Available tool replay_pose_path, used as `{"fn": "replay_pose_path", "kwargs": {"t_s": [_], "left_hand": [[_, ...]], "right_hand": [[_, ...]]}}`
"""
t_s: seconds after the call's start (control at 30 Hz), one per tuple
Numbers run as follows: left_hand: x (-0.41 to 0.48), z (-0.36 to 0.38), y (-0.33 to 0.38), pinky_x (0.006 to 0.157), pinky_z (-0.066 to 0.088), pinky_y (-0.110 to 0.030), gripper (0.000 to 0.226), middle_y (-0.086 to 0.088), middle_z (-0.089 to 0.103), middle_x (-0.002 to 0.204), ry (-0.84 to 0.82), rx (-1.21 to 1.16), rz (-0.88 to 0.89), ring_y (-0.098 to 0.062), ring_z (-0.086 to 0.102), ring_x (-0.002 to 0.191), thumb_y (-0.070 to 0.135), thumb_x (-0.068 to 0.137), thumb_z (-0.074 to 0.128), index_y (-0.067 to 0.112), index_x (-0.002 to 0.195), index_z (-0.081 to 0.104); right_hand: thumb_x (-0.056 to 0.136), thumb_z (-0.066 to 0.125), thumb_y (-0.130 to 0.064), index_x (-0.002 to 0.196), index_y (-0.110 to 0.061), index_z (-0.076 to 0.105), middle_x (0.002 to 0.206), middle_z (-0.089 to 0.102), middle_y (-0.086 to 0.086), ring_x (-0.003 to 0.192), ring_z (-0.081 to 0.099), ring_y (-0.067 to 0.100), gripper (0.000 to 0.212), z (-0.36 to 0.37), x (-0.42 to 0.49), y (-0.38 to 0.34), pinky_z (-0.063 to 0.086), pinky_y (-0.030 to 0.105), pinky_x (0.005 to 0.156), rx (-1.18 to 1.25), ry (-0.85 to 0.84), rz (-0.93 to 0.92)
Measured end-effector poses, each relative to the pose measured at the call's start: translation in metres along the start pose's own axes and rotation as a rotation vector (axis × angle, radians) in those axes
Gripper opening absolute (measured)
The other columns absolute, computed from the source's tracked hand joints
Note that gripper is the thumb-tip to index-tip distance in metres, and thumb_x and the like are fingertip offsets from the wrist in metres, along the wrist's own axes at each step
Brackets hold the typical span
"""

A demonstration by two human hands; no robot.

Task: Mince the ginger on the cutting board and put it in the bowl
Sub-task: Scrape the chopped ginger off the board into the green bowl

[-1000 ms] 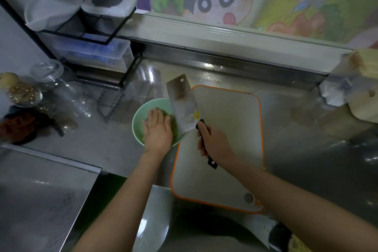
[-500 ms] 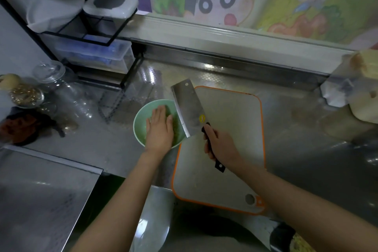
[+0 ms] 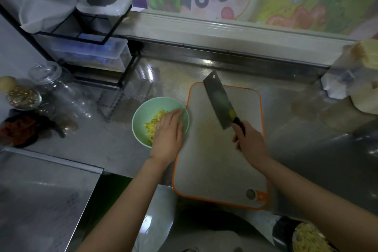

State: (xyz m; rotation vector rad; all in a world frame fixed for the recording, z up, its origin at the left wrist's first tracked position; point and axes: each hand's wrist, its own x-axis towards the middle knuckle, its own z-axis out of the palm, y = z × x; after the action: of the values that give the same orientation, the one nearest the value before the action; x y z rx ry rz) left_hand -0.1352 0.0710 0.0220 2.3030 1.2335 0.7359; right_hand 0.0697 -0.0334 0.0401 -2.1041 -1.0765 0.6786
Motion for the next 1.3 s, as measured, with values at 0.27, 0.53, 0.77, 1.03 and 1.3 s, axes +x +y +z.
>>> {"fn": "replay_pose_path", "kwargs": {"t_s": [0.27, 0.53, 0.77, 1.03, 1.3], "left_hand": [[-0.046, 0.039, 0.015, 0.079, 0.042, -0.035, 0.029, -0.008, 0.056, 0.099, -0.263, 0.048, 0.285, -0.022, 0.050, 0.091, 0.020, 0.090, 0.037, 0.016, 0.115, 0.051], [-0.062, 0.050, 0.000, 0.097, 0.042, -0.043, 0.060, -0.024, 0.052, 0.125, -0.312, 0.092, -0.182, -0.038, 0.052, 0.115, 0.034, 0.090, 0.022, -0.003, 0.129, 0.048], [-0.058, 0.058, 0.014, 0.104, 0.036, -0.039, 0.047, -0.020, 0.048, 0.132, -0.303, 0.055, -0.182, -0.033, 0.045, 0.123, 0.026, 0.094, 0.033, 0.000, 0.132, 0.045], [-0.055, 0.080, 0.035, 0.112, 0.024, -0.041, 0.049, -0.019, 0.044, 0.139, -0.454, 0.124, -0.021, -0.034, 0.038, 0.131, 0.026, 0.096, 0.026, 0.002, 0.135, 0.044], [-0.062, 0.079, 0.026, 0.107, 0.032, -0.040, 0.056, -0.020, 0.053, 0.129, -0.362, 0.061, -0.054, -0.034, 0.047, 0.123, 0.033, 0.091, 0.022, 0.001, 0.125, 0.054]], "right_hand": [[0.099, 0.039, -0.017, 0.130, -0.008, 0.041, 0.119, 0.048, 0.016, 0.101, 0.052, 0.030, 0.032, -0.017, 0.005, 0.049, 0.037, 0.032, 0.076, -0.690, -0.117, -0.016], [0.093, 0.040, -0.002, 0.144, -0.014, 0.027, 0.139, 0.040, 0.007, 0.124, 0.041, 0.024, 0.053, -0.002, -0.046, 0.078, 0.034, 0.029, 0.099, -0.636, -0.366, -0.196], [0.088, 0.062, -0.011, 0.137, -0.018, 0.037, 0.133, 0.044, 0.003, 0.121, 0.046, 0.019, 0.056, -0.029, -0.069, 0.095, 0.039, 0.027, 0.102, -0.390, -0.368, -0.133], [0.099, 0.041, -0.020, 0.129, -0.012, 0.044, 0.121, 0.050, 0.011, 0.108, 0.051, 0.023, 0.031, -0.034, -0.101, 0.112, 0.041, 0.035, 0.094, -0.217, -0.024, 0.228], [0.098, 0.041, -0.007, 0.140, -0.010, 0.035, 0.134, 0.047, 0.016, 0.121, 0.050, 0.028, 0.043, 0.015, -0.118, 0.092, 0.039, 0.033, 0.101, -0.190, -0.084, 0.197]]}}
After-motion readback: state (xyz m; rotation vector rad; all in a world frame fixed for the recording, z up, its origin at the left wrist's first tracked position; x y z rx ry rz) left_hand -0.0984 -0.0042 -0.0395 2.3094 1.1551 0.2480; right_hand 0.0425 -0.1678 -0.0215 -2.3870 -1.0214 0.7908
